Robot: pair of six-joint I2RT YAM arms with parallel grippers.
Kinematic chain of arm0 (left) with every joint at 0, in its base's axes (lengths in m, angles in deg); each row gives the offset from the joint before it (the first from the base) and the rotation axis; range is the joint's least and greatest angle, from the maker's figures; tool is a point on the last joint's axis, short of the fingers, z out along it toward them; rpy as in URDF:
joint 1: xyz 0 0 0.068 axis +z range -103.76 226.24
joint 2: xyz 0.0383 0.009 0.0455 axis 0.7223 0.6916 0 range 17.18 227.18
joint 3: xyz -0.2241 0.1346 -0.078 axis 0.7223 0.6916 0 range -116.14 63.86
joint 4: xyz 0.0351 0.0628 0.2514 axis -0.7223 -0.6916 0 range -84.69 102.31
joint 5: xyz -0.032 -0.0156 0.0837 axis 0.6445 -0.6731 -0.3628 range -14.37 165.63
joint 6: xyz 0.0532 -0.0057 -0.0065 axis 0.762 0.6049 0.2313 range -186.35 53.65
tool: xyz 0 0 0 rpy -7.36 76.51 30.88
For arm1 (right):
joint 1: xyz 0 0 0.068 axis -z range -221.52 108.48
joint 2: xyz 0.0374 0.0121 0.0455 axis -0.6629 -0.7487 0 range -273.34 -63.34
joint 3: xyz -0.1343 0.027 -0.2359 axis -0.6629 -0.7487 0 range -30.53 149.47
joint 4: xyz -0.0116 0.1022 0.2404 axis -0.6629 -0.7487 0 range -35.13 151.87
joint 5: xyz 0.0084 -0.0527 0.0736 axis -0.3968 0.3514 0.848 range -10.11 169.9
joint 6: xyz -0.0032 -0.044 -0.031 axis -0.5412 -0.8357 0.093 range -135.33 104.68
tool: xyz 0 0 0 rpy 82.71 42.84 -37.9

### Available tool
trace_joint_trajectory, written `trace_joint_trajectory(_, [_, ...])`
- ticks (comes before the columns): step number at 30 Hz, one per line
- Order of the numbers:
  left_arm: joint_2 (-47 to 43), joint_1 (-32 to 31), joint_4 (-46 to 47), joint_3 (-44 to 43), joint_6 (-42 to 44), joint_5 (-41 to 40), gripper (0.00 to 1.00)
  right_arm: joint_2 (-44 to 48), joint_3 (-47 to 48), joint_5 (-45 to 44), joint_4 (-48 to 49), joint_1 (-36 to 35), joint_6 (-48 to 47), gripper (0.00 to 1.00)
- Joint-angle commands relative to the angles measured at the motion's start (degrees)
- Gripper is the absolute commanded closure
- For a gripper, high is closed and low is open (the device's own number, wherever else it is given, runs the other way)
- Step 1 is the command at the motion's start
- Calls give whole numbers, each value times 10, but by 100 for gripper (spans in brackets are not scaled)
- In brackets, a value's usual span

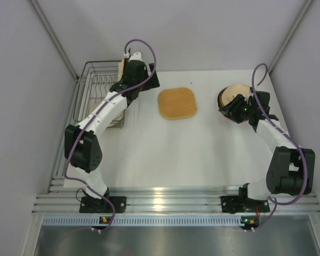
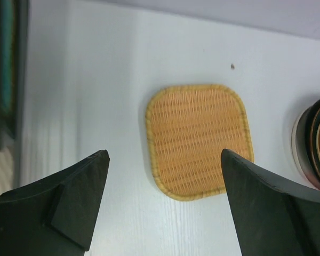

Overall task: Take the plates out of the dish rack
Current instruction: Place the plate on the table, then grab a plate with the left arm

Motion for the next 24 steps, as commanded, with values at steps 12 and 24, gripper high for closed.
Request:
trace_joint_trajectory(12, [-21,153,25,-75,111,-14,11,-5,20,17,30,1,0,52])
trace_joint_trajectory(24, [77,168,1,-146,152,-1,12,-8,27,15,23,-1,-2,52])
